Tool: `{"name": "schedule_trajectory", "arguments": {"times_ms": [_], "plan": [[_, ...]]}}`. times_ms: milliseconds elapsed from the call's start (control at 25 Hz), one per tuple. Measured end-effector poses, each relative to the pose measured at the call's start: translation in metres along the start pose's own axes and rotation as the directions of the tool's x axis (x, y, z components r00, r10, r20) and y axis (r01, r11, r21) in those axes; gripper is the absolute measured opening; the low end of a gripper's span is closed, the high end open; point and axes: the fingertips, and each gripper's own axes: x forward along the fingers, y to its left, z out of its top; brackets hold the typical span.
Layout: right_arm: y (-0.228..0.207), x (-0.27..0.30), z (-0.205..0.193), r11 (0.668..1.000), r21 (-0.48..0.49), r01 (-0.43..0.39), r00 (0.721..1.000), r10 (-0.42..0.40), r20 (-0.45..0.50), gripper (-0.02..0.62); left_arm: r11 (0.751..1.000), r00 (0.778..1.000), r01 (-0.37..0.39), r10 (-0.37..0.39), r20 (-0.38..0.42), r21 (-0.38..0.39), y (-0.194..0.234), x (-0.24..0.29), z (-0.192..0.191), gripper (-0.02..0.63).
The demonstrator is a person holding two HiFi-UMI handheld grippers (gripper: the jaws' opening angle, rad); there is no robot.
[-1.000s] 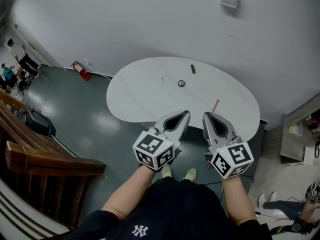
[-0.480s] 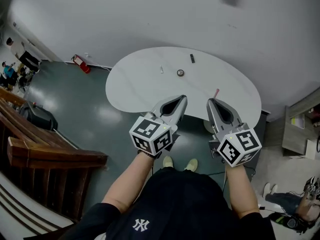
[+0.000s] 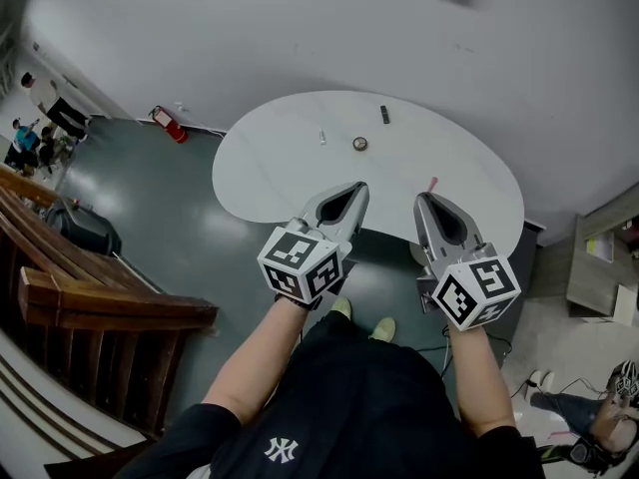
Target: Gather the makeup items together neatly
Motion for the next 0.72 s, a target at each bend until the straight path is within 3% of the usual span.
{"name": "schedule_trajectory", "arguments": {"times_ms": [320, 720], "plan": [[-0.012, 0.029, -0.009, 1.0, 0.004, 0.014, 0.999, -0.014, -0.037, 0.018, 1.0, 1.0, 0.004, -0.004, -0.001, 0.005, 0.021, 0.025, -0.001, 0.009], [-0.05, 0.117, -0.021, 0.994, -0.01, 0.111, 0.988, -0.111, -0.103, 0.025, 0.999, 0.998, 0.052, -0.052, -0.038, 0.012, 0.097, 0.085, -0.008, 0.009]]}}
